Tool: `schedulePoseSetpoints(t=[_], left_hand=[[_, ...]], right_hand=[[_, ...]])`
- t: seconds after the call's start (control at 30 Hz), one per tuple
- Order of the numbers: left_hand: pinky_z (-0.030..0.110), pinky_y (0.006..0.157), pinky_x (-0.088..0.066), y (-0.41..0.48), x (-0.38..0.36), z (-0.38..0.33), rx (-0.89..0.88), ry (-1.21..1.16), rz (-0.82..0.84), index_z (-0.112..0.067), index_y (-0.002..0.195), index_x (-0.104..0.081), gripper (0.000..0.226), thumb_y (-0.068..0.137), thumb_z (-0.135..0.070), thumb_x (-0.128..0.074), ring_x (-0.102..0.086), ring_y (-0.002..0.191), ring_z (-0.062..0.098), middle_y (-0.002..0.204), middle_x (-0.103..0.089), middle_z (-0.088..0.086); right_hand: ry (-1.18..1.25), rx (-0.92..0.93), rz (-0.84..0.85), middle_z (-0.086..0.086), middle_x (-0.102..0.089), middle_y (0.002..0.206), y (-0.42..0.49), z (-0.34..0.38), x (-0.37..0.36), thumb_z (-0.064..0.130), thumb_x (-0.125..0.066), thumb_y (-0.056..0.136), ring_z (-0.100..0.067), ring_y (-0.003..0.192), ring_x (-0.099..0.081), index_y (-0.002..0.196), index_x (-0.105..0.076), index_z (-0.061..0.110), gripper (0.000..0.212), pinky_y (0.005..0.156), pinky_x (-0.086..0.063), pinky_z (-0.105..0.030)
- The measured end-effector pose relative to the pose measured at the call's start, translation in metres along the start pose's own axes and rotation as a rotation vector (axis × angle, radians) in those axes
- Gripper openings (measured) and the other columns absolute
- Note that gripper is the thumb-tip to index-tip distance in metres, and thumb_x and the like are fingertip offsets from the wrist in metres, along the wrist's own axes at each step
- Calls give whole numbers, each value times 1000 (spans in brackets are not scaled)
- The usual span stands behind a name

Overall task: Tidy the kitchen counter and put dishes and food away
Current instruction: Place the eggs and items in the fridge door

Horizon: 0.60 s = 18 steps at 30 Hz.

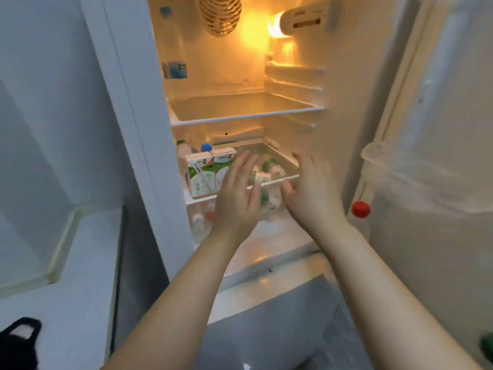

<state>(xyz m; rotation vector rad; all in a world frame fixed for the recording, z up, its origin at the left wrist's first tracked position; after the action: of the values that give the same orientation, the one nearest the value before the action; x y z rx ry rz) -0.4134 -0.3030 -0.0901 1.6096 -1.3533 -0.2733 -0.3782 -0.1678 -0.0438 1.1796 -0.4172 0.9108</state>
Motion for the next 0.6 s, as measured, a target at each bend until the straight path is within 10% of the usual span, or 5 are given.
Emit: schedulePoseSetpoints(t=[0.43, 0.6], left_hand=[[10, 99, -32, 79, -114, -68, -317, -428, 237, -2, 110, -66, 32, 89, -9, -44, -54, 111, 17, 115, -64, 13], [32, 98, -42, 70, -144, -94, -455, -530, 314, -5, 95, -72, 26, 87, -8, -47, -56, 111, 22, 107, -67, 10]], right_hand=[[-523, -246, -244, -18, -65, 88, 20, -53, 97, 14, -48, 73, -40, 84, -57, 88, -67, 0, 28, 70, -51, -44], [-666, -416, -268, -14, -65, 100, -2, -69, 130, 10, -52, 84, -36, 99, -53, 99, -66, 4, 21, 80, -46, -41]])
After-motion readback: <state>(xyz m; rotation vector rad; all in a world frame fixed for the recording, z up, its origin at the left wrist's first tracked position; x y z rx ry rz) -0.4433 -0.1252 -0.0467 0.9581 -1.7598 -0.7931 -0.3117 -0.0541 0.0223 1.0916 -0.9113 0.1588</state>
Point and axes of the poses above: each hand's wrist, its own y-axis towards the middle knuckle, its own x-axis out of the back of the hand, z = x × y, the point moved 1 cm from there along y, towards the middle knuckle
